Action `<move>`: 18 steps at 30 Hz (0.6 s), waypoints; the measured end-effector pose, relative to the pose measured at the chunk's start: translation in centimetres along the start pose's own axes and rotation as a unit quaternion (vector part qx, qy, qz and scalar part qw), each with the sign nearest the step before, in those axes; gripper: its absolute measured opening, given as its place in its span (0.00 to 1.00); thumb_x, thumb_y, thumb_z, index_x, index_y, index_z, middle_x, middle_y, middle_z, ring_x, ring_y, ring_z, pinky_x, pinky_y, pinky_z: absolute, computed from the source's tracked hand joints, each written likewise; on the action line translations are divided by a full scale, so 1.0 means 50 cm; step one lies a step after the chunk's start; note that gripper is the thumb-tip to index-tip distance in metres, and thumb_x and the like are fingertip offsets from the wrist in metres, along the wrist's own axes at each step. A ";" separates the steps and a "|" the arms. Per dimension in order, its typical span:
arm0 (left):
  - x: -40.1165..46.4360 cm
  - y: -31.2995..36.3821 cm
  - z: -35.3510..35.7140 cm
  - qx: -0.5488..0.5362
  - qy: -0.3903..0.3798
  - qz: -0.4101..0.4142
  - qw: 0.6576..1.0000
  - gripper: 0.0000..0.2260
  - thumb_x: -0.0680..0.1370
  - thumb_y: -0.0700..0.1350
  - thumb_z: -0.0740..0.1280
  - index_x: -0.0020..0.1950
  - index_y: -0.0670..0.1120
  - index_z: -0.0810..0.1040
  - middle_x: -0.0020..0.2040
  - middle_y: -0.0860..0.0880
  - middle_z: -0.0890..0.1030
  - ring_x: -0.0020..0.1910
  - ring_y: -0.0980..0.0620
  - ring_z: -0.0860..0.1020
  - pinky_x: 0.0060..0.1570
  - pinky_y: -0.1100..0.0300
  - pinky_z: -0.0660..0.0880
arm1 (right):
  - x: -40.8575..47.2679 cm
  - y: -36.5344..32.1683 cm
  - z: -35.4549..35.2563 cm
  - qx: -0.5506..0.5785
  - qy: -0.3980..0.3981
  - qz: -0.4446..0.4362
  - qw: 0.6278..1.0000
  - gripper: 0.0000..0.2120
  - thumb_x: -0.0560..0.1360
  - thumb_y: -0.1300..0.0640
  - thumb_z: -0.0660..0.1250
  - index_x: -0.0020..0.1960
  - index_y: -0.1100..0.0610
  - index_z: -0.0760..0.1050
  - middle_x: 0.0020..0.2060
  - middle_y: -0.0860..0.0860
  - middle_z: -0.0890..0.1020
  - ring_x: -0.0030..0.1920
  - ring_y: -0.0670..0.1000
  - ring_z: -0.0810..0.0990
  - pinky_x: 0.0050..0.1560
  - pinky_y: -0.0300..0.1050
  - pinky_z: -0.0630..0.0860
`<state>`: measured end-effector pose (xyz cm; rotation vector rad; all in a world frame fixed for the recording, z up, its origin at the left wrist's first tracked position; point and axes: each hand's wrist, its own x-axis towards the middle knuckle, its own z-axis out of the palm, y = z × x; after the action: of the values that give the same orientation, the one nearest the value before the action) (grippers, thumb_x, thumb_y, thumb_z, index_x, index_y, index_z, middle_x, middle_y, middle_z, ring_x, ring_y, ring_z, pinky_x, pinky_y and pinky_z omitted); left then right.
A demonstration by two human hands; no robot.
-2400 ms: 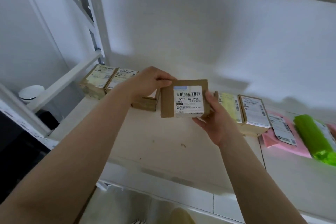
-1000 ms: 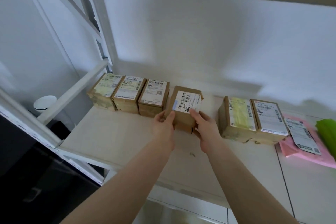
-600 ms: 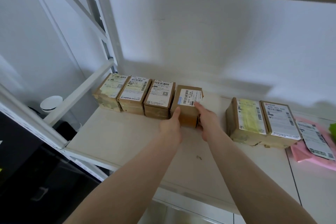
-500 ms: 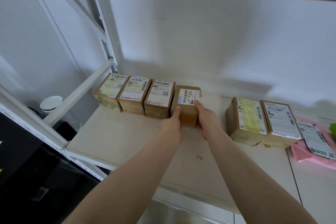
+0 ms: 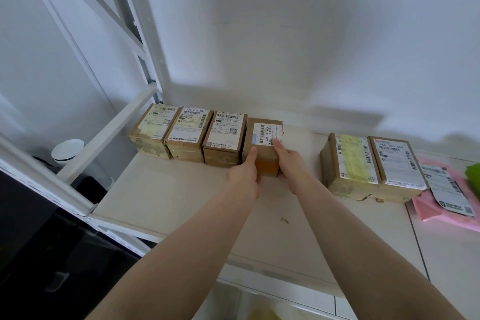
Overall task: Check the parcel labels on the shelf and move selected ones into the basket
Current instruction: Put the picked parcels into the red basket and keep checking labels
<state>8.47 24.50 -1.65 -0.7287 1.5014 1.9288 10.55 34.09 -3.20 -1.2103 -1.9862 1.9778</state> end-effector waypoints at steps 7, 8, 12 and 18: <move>-0.011 -0.027 0.014 0.043 -0.018 -0.033 0.998 0.24 0.73 0.59 0.71 0.59 0.44 0.73 0.47 0.46 0.75 0.52 0.47 0.76 0.53 0.53 0.77 | -0.026 0.001 -0.029 0.082 0.035 0.018 0.996 0.19 0.80 0.40 0.60 0.55 0.56 0.74 0.42 0.49 0.78 0.43 0.48 0.77 0.51 0.44 0.76; -0.016 -0.034 0.019 0.049 -0.028 -0.040 0.998 0.23 0.74 0.60 0.69 0.59 0.45 0.73 0.48 0.46 0.75 0.52 0.47 0.75 0.54 0.53 0.77 | -0.032 0.004 -0.038 0.108 0.044 0.033 0.993 0.20 0.79 0.39 0.61 0.56 0.57 0.73 0.44 0.50 0.78 0.46 0.50 0.77 0.57 0.48 0.76; -0.042 -0.068 0.042 0.077 -0.058 -0.038 0.995 0.25 0.78 0.59 0.63 0.70 0.45 0.69 0.61 0.44 0.76 0.59 0.46 0.75 0.59 0.53 0.73 | -0.065 0.052 -0.087 0.227 0.049 0.095 0.968 0.28 0.74 0.37 0.67 0.57 0.61 0.76 0.54 0.56 0.81 0.54 0.55 0.80 0.56 0.51 0.80; -0.079 -0.109 0.109 0.165 -0.085 0.028 0.982 0.29 0.76 0.61 0.66 0.67 0.41 0.71 0.47 0.48 0.75 0.49 0.48 0.75 0.52 0.54 0.71 | -0.115 0.130 -0.184 0.328 0.058 0.157 0.930 0.34 0.72 0.37 0.69 0.64 0.63 0.72 0.56 0.59 0.80 0.53 0.56 0.80 0.47 0.49 0.79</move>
<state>14.77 30.42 -1.17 -0.3681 1.6906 1.6749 22.67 37.22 -4.83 -1.4528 -0.9616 2.3514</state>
